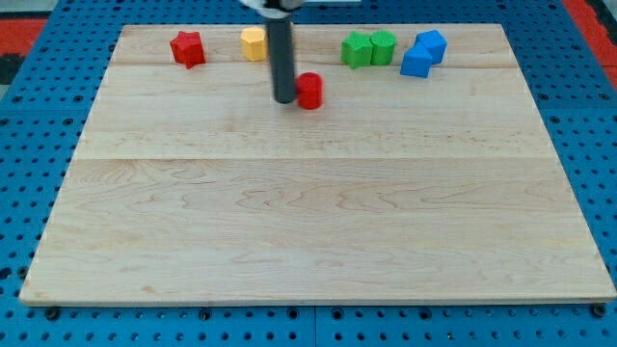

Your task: Slide the red circle to the bottom right side of the blue cube

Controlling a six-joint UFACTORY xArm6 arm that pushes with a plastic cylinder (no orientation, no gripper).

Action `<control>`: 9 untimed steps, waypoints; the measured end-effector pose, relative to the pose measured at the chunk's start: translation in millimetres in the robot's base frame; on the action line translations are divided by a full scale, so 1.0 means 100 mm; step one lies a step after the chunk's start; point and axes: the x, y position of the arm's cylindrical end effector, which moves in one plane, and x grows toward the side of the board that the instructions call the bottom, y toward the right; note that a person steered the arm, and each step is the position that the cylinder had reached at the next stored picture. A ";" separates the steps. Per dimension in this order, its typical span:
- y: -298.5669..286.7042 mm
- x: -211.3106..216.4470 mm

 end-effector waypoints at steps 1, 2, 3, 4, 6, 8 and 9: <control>0.51 0.00; 0.85 -0.11; 0.61 -0.23; 1.08 -0.37; 1.69 -0.49; 1.85 -0.16; 1.98 -0.27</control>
